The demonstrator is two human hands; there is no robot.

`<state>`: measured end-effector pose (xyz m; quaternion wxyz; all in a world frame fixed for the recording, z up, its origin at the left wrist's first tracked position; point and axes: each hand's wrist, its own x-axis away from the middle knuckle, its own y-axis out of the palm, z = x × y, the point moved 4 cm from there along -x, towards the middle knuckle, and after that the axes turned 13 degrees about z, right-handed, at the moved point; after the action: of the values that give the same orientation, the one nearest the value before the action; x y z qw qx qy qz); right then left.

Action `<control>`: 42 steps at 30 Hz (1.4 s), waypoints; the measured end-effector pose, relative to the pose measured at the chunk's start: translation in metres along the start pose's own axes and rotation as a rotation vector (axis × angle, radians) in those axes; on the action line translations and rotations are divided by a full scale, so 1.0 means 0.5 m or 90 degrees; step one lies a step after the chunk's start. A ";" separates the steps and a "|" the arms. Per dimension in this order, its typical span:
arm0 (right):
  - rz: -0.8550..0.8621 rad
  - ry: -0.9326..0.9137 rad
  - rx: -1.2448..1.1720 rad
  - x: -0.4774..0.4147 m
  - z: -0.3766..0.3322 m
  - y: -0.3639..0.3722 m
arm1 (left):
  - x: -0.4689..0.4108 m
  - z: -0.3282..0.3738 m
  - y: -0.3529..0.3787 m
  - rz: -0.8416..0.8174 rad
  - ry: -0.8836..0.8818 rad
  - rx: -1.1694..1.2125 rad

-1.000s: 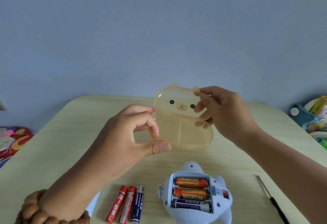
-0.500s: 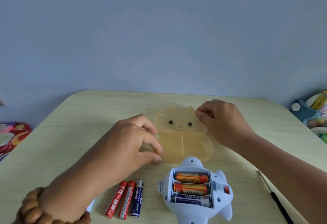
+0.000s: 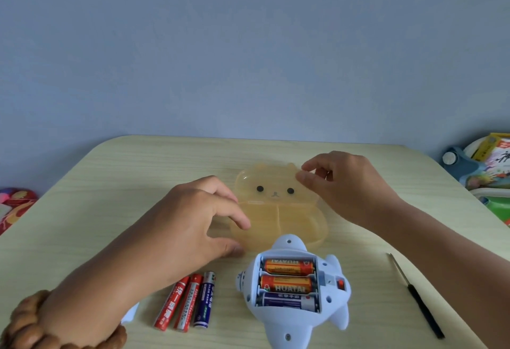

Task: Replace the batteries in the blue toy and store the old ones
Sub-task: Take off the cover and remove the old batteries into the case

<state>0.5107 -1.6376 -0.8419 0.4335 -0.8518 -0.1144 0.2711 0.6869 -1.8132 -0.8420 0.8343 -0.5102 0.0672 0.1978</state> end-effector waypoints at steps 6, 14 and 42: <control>0.046 -0.137 -0.055 0.122 -0.069 -0.120 | 0.021 0.007 -0.028 0.039 0.014 0.011; -0.177 -0.130 -0.110 0.229 -0.085 -0.102 | 0.046 0.139 -0.034 0.075 0.043 0.054; -0.175 -0.071 -0.237 0.246 -0.074 -0.113 | 0.051 0.187 0.031 0.130 -0.106 0.073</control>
<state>0.6356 -1.5759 -0.8236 0.2949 -0.8771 -0.3013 0.2302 0.6954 -1.7184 -0.8190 0.8404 -0.4338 0.0606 0.3192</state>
